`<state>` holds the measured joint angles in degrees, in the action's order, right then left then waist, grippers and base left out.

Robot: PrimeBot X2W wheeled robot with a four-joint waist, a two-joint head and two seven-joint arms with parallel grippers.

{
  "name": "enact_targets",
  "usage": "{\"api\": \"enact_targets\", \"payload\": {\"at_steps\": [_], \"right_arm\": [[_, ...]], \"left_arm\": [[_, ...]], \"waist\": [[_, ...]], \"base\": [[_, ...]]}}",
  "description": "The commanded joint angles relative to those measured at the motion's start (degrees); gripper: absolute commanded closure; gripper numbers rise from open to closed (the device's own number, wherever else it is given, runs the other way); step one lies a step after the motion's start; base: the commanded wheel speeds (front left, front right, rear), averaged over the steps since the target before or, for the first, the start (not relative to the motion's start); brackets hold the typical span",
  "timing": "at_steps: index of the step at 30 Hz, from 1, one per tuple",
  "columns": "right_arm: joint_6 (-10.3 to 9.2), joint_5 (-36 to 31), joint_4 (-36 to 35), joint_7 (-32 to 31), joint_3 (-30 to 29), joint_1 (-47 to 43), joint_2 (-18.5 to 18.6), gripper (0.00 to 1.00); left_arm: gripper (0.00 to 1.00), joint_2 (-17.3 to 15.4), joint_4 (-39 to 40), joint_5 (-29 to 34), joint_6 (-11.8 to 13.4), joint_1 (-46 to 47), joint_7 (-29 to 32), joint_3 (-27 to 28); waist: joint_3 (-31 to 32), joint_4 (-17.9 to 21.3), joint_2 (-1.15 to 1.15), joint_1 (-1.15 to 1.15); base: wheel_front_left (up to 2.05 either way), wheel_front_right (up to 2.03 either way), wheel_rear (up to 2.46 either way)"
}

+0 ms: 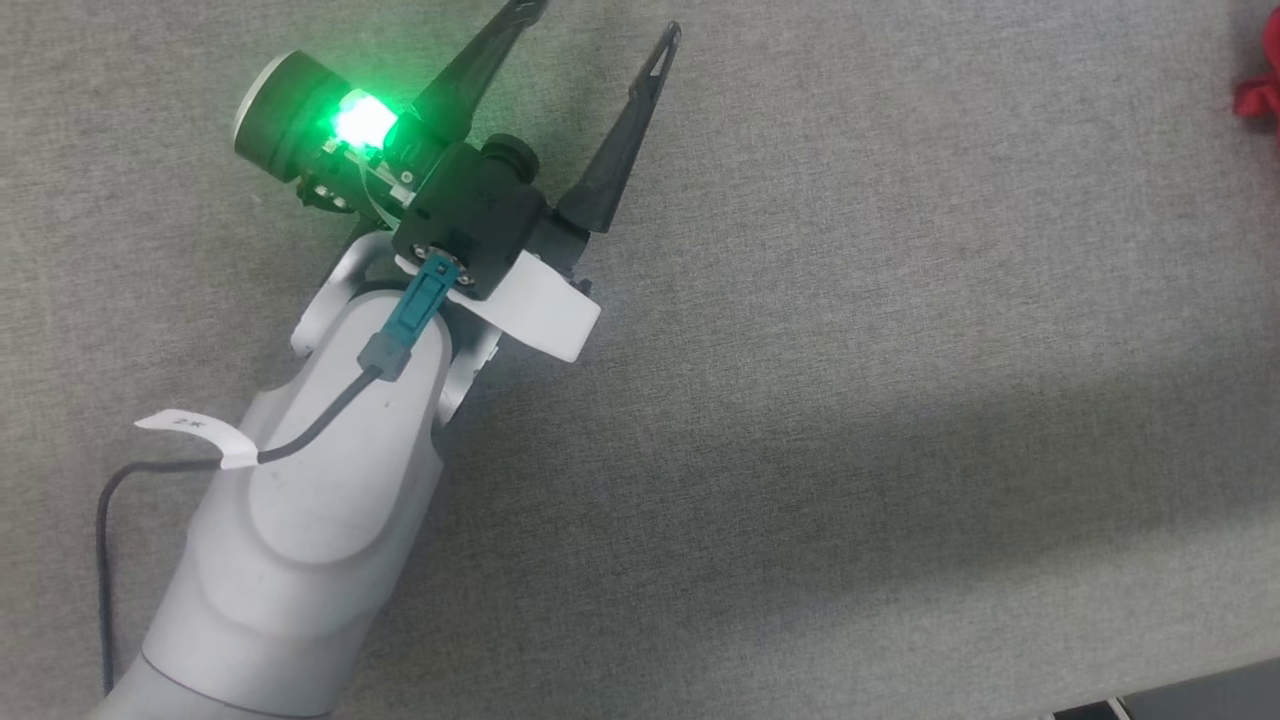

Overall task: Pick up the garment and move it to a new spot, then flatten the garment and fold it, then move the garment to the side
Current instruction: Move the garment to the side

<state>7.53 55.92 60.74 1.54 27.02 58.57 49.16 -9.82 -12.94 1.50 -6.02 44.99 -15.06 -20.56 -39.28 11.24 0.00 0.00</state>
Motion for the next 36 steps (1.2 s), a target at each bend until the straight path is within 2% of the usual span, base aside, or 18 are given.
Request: {"api": "enact_targets", "payload": {"at_steps": [1, 2, 3, 13, 20, 24, 28, 36], "right_arm": [[-0.09, 0.4, 0.5, 0.6, 0.5, 1.1, -0.1, 0.8], [-0.09, 0.4, 1.0, 1.0, 0.9, 1.3, -0.1, 0.51], [-0.09, 0.5, 1.5, 1.4, 1.2, 1.5, -0.1, 0.0], [-0.09, 1.1, -0.1, 6.2, 5.1, -0.8, 0.5, 0.0], [-0.09, -0.2, -6.1, 12.1, 11.1, -7.9, -0.8, 0.0], [-0.09, -1.8, -9.5, 13.6, 12.9, -12.3, -2.7, 0.0], [-0.09, -4.7, -14.3, 13.6, 10.7, -17.0, -5.2, 0.0], [-0.09, -11.9, -23.3, 13.7, 1.6, -30.0, -12.1, 0.0]], "left_arm": [[0.0, -0.2, -0.7, -0.3, 0.5, 0.3, -0.1, -0.1], [0.0, 0.0, -0.4, -0.5, 0.7, 0.3, -0.1, -0.1], [0.0, 0.0, 0.0, -0.4, 0.9, 0.3, -0.1, -0.2], [0.0, -0.1, 0.5, -3.2, 2.7, -4.9, -0.1, 1.4], [0.0, 0.5, 1.2, -6.9, 4.2, -15.6, -0.1, 6.1], [0.0, 1.6, 1.4, -8.7, 4.0, -23.2, -0.1, 9.8], [0.0, 2.7, 1.0, -10.1, 3.0, -30.1, -0.1, 13.5], [0.0, 4.8, 0.5, -10.6, 0.9, -40.1, -0.1, 20.5]], "waist": [[0.3, -0.2, 0.0, 0.0], [0.5, -0.4, 0.0, 0.0], [0.7, -0.5, 0.0, 0.0], [6.3, -2.5, 0.0, 0.0], [15.3, -6.1, 0.0, 0.0], [20.5, -8.4, 0.0, 0.0], [25.1, -10.7, 0.0, 0.0], [33.1, -14.3, 0.0, 0.0]], "base": [[0.0, 0.0, 0.0], [0.0, 0.0, 0.0], [0.0, 0.0, 0.0], [0.0, 0.0, 0.0], [0.0, 0.0, 0.0], [0.0, 0.0, 0.0], [0.0, 0.0, 0.0], [0.0, 0.0, 0.0]]}}
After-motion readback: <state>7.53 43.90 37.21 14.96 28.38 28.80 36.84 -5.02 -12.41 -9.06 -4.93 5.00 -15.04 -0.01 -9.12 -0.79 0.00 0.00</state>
